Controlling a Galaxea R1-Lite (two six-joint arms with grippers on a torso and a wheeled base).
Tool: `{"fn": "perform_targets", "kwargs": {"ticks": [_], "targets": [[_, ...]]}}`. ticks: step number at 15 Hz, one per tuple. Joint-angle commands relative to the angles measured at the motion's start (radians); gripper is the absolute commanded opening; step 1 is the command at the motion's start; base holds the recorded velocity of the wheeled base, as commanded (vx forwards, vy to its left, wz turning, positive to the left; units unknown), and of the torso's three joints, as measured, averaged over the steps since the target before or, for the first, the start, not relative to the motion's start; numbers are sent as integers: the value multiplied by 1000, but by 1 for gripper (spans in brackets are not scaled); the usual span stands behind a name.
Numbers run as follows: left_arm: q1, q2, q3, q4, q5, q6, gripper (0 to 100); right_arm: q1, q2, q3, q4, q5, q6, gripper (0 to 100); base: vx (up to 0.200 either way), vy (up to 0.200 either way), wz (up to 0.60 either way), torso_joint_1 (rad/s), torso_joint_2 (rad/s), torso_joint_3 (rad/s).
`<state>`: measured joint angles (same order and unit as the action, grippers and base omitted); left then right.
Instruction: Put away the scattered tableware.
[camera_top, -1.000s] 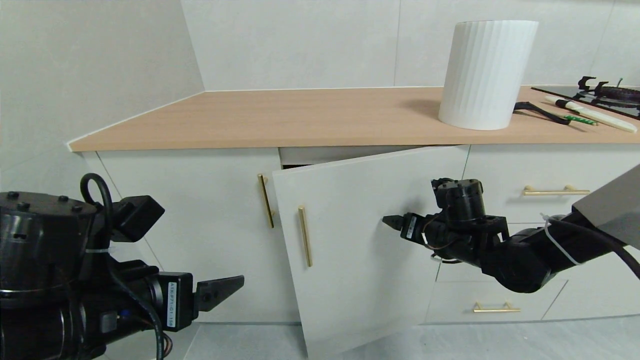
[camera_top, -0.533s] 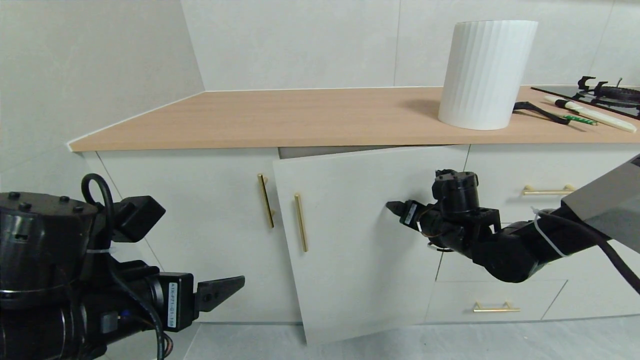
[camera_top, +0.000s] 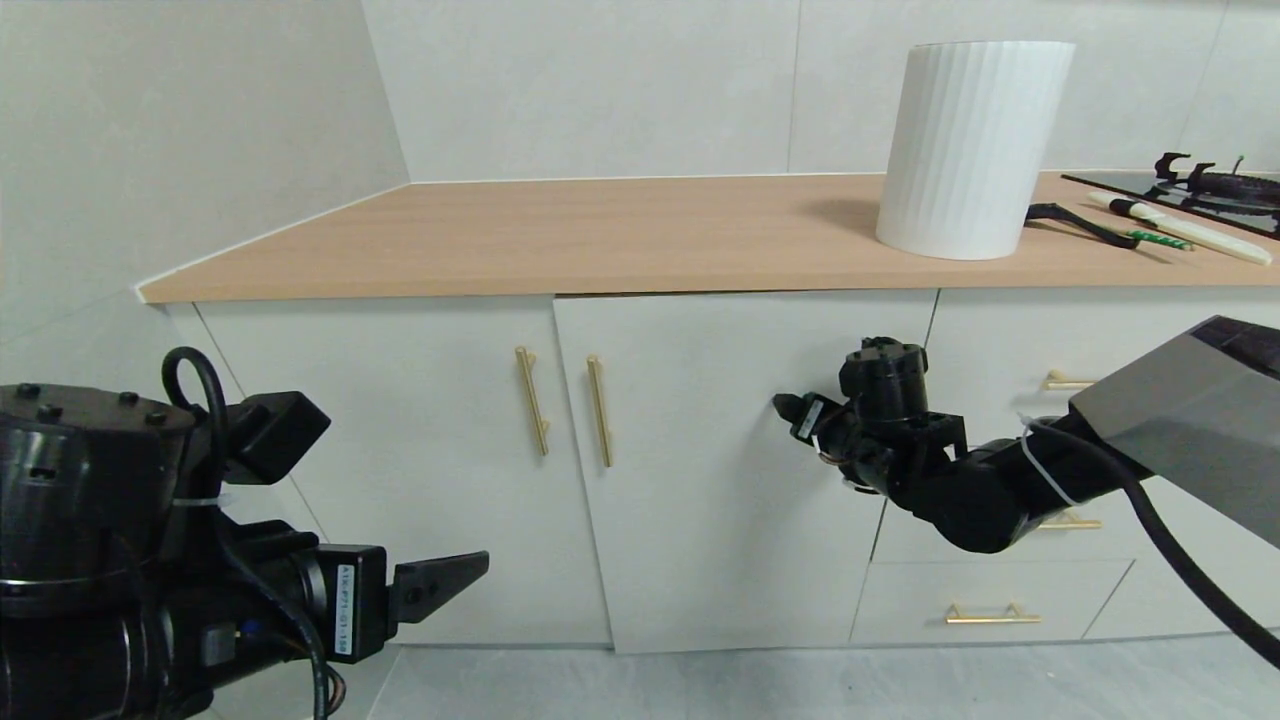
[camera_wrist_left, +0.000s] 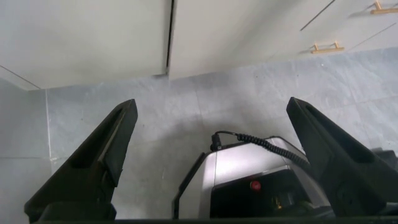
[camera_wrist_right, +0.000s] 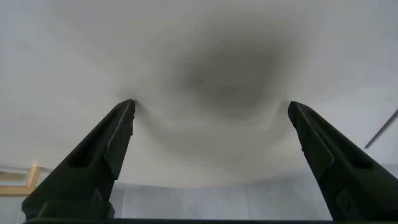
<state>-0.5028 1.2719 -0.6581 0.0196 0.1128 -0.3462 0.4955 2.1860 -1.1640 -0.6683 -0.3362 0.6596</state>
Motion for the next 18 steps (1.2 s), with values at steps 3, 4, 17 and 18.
{"fn": "perform_targets", "kwargs": {"ticks": [3, 4, 17, 18], "targets": [[1, 1, 0, 0, 1, -1, 100, -5, 18, -16, -1, -4, 2, 100, 0, 0, 0, 0, 0, 0], [1, 1, 0, 0, 1, -1, 100, -5, 18, -17, -1, -11, 2, 100, 0, 0, 0, 0, 0, 0], [1, -2, 0, 0, 1, -1, 100, -15, -287, 287, 53, 434, -18, 100, 0, 0, 0, 0, 0, 0], [1, -3, 0, 0, 2, -1, 100, -22, -316, 302, 55, 453, -21, 100, 0, 0, 0, 0, 0, 0]]}}
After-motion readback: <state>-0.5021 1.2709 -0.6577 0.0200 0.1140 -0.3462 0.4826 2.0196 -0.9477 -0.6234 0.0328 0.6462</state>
